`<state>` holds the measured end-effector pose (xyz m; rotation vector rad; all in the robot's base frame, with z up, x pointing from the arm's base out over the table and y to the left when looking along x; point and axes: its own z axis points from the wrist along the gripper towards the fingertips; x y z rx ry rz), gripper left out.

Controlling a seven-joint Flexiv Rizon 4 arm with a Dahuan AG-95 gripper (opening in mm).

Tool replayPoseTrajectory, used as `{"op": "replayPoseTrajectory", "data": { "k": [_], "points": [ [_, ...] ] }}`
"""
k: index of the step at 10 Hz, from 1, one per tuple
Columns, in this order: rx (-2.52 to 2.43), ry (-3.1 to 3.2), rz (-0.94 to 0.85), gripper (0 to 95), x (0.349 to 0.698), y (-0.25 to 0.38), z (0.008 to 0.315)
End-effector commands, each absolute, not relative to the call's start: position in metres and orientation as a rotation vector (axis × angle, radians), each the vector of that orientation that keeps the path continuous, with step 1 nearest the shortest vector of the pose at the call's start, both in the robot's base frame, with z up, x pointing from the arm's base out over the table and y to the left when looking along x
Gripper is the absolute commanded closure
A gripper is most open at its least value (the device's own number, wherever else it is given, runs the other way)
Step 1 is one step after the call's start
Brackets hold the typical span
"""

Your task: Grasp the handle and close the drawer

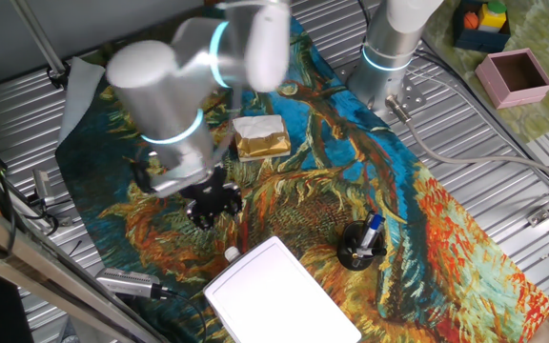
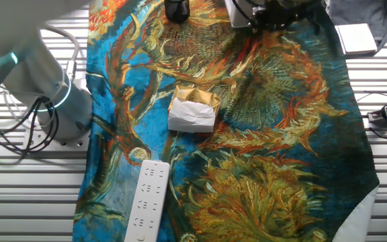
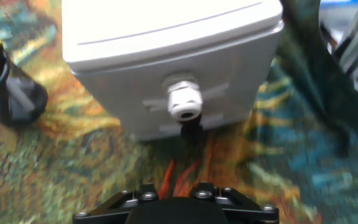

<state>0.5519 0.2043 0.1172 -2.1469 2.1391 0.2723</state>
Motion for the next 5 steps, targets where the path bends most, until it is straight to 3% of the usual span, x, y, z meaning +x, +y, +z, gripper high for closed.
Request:
{"op": "replayPoseTrajectory", "data": {
  "k": [1,5],
  "points": [
    [-2.183,2.181,0.136,57.0,0.5463,0.195,0.1243],
    [-2.177,2.192,0.129,57.0,0.5462,0.1951,0.1245]
  ]
}}
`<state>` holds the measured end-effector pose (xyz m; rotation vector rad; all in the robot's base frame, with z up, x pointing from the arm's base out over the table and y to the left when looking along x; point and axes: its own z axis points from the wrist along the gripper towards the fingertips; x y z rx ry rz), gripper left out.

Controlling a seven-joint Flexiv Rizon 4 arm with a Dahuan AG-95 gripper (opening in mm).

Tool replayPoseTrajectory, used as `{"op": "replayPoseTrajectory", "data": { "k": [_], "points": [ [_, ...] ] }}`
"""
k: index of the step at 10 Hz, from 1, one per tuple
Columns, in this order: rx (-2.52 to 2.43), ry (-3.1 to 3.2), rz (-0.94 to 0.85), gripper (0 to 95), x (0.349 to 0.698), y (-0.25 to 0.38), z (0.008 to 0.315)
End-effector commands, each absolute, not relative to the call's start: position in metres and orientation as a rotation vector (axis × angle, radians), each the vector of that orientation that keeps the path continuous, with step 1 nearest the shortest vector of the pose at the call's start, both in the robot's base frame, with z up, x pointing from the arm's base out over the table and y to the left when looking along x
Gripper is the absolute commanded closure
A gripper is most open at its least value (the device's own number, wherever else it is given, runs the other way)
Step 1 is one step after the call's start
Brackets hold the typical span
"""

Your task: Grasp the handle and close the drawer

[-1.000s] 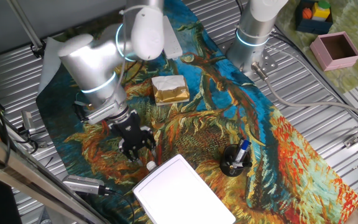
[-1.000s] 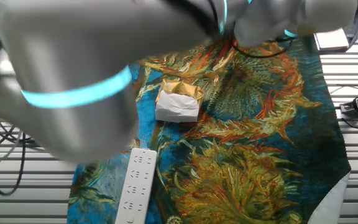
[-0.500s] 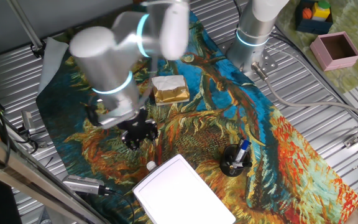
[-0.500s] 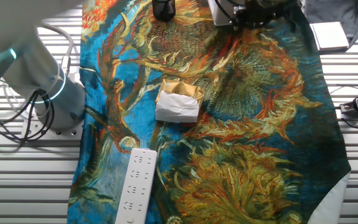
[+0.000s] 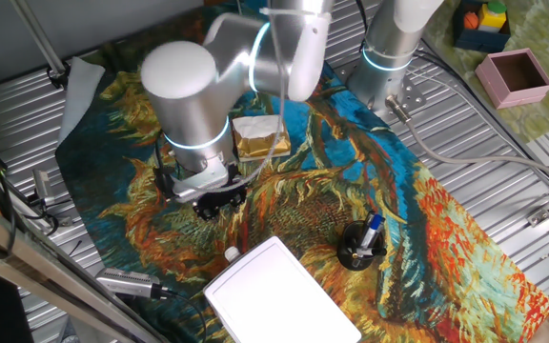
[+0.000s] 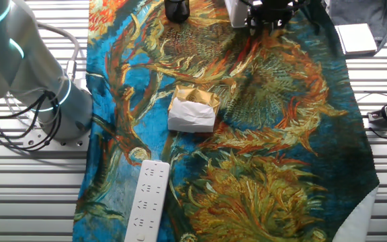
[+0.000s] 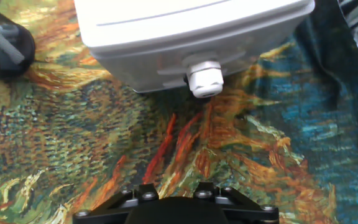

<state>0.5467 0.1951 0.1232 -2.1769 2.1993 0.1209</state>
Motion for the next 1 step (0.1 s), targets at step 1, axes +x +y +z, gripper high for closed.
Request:
{"op": "replayPoseTrajectory", "data": {
  "k": [1],
  "points": [
    [-2.183,2.184,0.13,57.0,0.5458,0.1949,0.1246]
  ]
}}
